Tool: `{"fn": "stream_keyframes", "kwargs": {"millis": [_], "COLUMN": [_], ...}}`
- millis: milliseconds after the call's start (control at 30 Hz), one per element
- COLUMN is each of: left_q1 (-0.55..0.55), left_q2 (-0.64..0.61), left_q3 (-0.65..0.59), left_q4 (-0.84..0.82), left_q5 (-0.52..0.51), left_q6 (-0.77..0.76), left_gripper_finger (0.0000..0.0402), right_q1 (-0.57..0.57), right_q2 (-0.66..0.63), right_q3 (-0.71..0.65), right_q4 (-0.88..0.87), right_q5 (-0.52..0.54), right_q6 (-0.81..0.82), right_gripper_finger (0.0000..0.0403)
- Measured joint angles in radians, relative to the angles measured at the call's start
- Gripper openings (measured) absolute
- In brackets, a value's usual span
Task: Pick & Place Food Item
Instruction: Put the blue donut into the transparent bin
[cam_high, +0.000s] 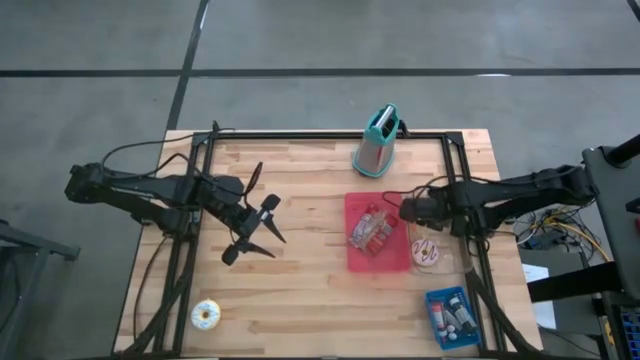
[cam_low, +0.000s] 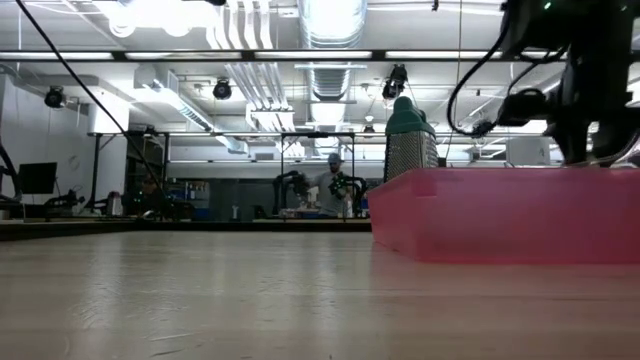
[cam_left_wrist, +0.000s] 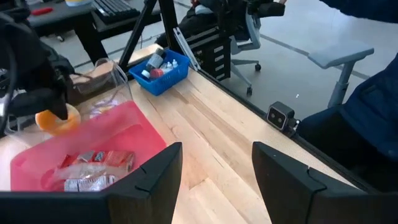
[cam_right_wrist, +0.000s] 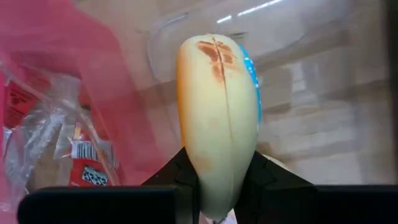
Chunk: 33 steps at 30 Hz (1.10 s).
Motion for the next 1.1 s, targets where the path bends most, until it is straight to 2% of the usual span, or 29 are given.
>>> {"fn": "stream_keyframes", "kwargs": {"millis": [167, 333, 467, 1100], "left_q1": [0.000, 0.000, 0.000, 0.000], "left_q2": [0.000, 0.000, 0.000, -0.001], "left_q3": [-0.034, -0.059, -0.059, -0.059], "left_q4": [0.008, 0.013, 0.026, 0.056], "left_q5": [0.000, 0.000, 0.000, 0.000], "left_q6": [-0.001, 0.000, -0.001, -0.004], "left_gripper_finger": [0.0197, 0.0197, 0.0197, 0.0198], "right_q1": [-0.069, -0.073, -0.073, -0.073], "right_q2": [0.022, 0.034, 0.034, 0.033], "right_q3": [-0.049, -0.066, -0.067, -0.069], "right_q4": [0.069, 0.069, 0.072, 0.094], "right_q5": [-0.036, -0.041, -0.042, -0.044], "right_q6": [-0.075, -0.076, -0.163, -0.221], "right_gripper_finger": [0.0052, 0.0052, 0.0062, 0.0189]}}
